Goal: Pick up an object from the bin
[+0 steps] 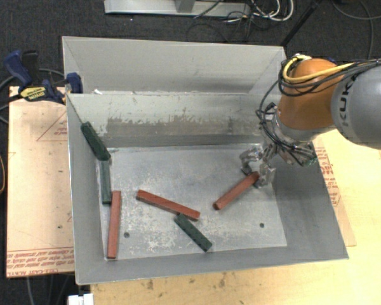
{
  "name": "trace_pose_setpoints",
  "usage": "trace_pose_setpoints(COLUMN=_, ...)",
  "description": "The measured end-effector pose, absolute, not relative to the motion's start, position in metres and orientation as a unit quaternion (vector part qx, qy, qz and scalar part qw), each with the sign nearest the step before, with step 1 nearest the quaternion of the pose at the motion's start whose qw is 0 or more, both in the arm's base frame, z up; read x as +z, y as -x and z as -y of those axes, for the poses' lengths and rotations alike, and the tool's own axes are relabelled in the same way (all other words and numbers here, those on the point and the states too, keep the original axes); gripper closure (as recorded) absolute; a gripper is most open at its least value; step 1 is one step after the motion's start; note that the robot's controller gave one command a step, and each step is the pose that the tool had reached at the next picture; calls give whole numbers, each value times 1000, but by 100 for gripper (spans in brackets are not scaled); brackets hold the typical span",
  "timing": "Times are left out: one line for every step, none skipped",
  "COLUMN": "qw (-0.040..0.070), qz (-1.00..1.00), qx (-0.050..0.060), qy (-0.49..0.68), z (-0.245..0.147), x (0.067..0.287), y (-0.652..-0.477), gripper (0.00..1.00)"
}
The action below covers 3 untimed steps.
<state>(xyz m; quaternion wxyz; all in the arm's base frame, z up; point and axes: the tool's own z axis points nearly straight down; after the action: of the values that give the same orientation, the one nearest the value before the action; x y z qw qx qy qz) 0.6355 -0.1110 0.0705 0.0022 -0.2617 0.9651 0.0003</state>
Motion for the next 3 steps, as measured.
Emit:
trace_pose_setpoints(qw=4, qz=-890, qx=-1, qy=455, z=125, x=182, y=-640, gripper=100)
trace_pose_setpoints(qw=1, qz=-944, qx=2, qy=329, z=65, x=155, y=-648, gripper=100)
trace_pose_setpoints(qw=2, qz=-945, qx=1, qy=327, z=67, x=156, y=-649, gripper=0)
